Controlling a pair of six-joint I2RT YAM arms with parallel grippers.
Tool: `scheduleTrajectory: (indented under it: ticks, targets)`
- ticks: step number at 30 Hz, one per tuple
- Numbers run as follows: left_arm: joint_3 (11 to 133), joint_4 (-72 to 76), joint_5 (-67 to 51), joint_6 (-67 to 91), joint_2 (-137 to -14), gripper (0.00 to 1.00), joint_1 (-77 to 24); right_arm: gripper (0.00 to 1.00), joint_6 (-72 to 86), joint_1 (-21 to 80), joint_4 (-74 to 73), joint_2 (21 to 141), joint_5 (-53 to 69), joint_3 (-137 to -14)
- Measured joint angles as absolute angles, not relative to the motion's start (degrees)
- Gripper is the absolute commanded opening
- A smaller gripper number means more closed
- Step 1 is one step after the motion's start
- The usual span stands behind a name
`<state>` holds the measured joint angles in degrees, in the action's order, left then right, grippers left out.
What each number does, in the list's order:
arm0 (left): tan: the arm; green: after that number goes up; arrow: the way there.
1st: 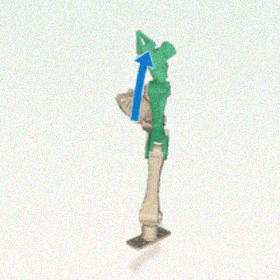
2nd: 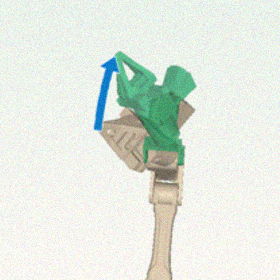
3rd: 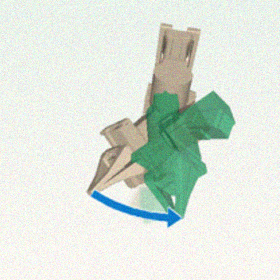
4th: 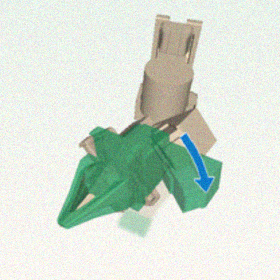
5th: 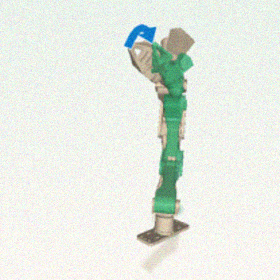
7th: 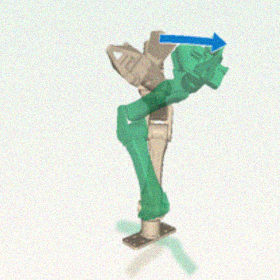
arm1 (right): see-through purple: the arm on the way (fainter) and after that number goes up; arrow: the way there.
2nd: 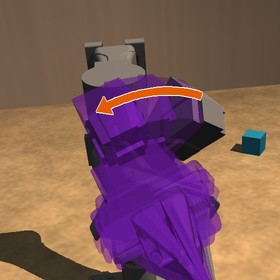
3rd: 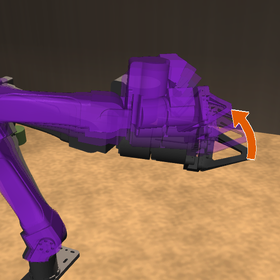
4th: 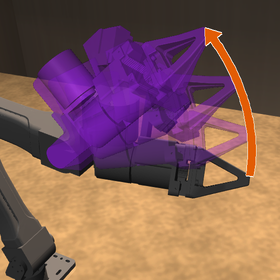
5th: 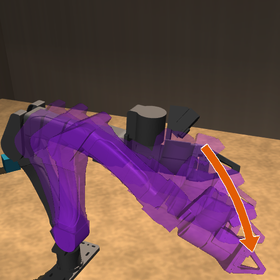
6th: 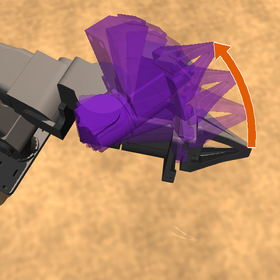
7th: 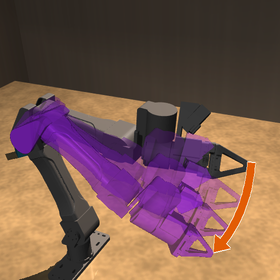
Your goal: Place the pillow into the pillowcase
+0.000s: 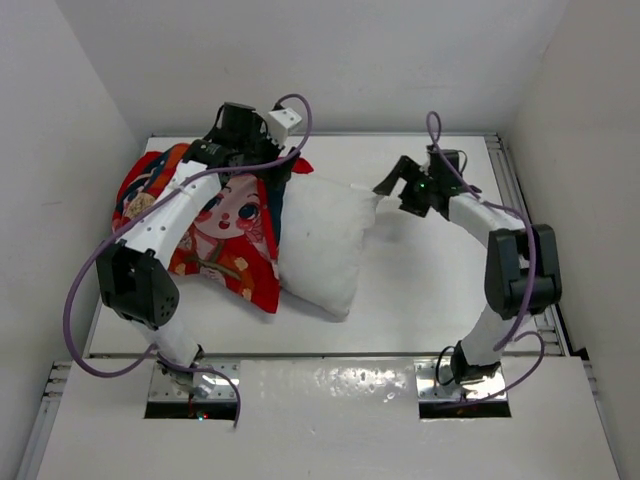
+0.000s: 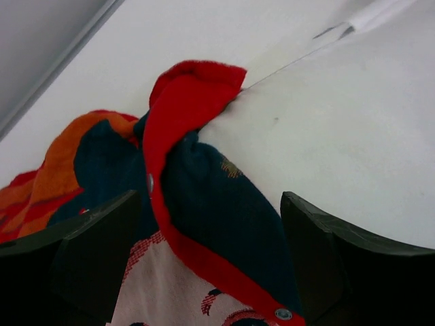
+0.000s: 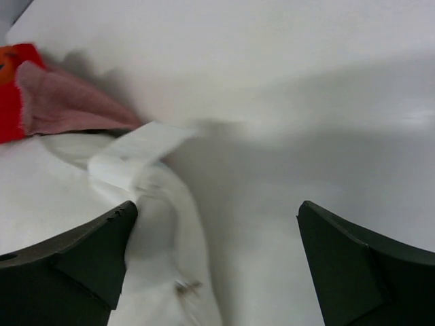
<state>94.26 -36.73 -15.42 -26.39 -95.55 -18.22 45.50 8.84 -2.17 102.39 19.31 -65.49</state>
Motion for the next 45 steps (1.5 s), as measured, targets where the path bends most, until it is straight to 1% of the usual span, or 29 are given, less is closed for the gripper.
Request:
scheduleTrajectory:
  ticks: [2,4,8,10,11,12,14,15,16,17,18,19,20,21,23,25,26,27,28,29,30,34,37,41,45]
  targets:
    - [94.2,-36.8,-12.8,-25.3,-96.1,0.87,-18.5,0.99,44.0,6.0,-4.1,98.4,16.6,-62.1]
    - [94.2,-37.3,-10.7,-24.1,-96.4,0.92,-18.8,0.99,42.0,5.3,-4.6,94.1,14.2,-58.5]
    - [93.6,-38.6,-8.8,-21.6,-96.4,0.94,-19.4,0.99,38.2,8.5,-4.2,85.6,11.5,-51.4]
    - [91.8,-38.3,-9.5,-20.3,-96.2,0.88,-20.1,0.99,37.0,11.4,-1.0,83.1,11.9,-47.9]
    - [90.6,-38.4,-9.9,-19.7,-96.1,0.84,-20.5,0.99,37.0,12.7,1.3,82.4,12.7,-46.0]
    - [89.3,-38.4,-10.3,-19.1,-96.1,0.74,-20.8,0.99,37.5,14.2,3.4,82.0,13.9,-44.2]
    - [87.2,-38.4,-10.5,-18.4,-96.2,0.66,-21.0,0.99,39.0,16.2,9.0,82.2,15.9,-41.0]
    - [86.5,-38.6,-10.7,-18.0,-96.4,0.54,-21.0,0.99,40.2,17.0,11.5,82.8,17.2,-39.9]
    - [86.3,-38.6,-10.6,-17.6,-96.6,0.45,-21.0,0.99,41.3,17.5,13.4,83.7,18.1,-39.5]
    - [86.2,-38.6,-10.6,-17.4,-96.8,0.34,-20.8,0.99,42.5,18.0,15.4,85.1,18.9,-39.4]
    - [86.2,-38.4,-10.5,-17.1,-96.9,0.14,-20.5,0.99,43.4,18.5,17.7,86.5,19.9,-39.4]
    - [86.2,-38.2,-10.5,-16.7,-96.9,0.05,-20.4,0.99,44.4,19.0,20.0,88.2,20.9,-39.6]
    - [86.3,-38.2,-10.6,-16.6,-96.9,0.0,-20.1,0.99,45.4,19.6,21.8,89.9,21.9,-39.9]
    - [86.7,-38.4,-10.7,-16.8,-96.9,0.0,-20.1,0.97,46.5,20.4,24.1,92.0,23.3,-40.2]
    - [89.1,-40.4,-10.5,-17.3,-97.9,0.0,-20.2,0.88,48.0,21.8,28.0,95.9,26.1,-41.5]
    - [94.1,-42.7,-10.1,-18.9,-99.7,0.0,-20.9,0.68,49.1,23.1,31.3,99.4,28.9,-43.4]
    - [97.1,-44.0,-10.0,-19.9,-100.7,0.0,-21.5,0.39,50.1,23.6,33.0,100.8,30.6,-44.6]
    - [99.5,-44.8,-10.0,-21.0,-101.2,0.0,-22.3,0.39,50.2,24.2,33.9,102.2,31.4,-46.0]
    - [101.8,-45.9,-10.0,-22.4,-101.5,0.0,-23.3,0.08,51.2,24.6,34.9,103.3,32.6,-47.6]
    - [104.2,-47.0,-10.5,-23.7,-101.6,0.0,-24.5,0.01,51.7,25.0,36.6,104.3,33.3,-49.3]
    - [106.5,-48.2,-10.6,-24.8,-101.8,0.0,-25.9,0.0,52.6,25.3,38.1,105.2,33.8,-50.8]
    - [117.0,-52.2,-12.8,-29.6,-102.8,0.0,-32.2,0.0,56.4,26.0,44.8,108.6,35.5,-60.1]
    - [123.5,-55.2,-15.0,-31.1,-103.7,0.0,-34.1,0.0,58.5,26.0,48.1,110.3,34.4,-70.0]
    - [134.9,-55.0,-17.0,-30.0,-106.3,0.0,-32.9,0.0,56.3,26.1,48.3,110.3,28.0,-79.0]
    - [142.0,-52.1,-19.2,-26.6,-107.2,0.0,-32.6,0.0,50.9,26.7,43.2,110.3,18.9,-85.0]
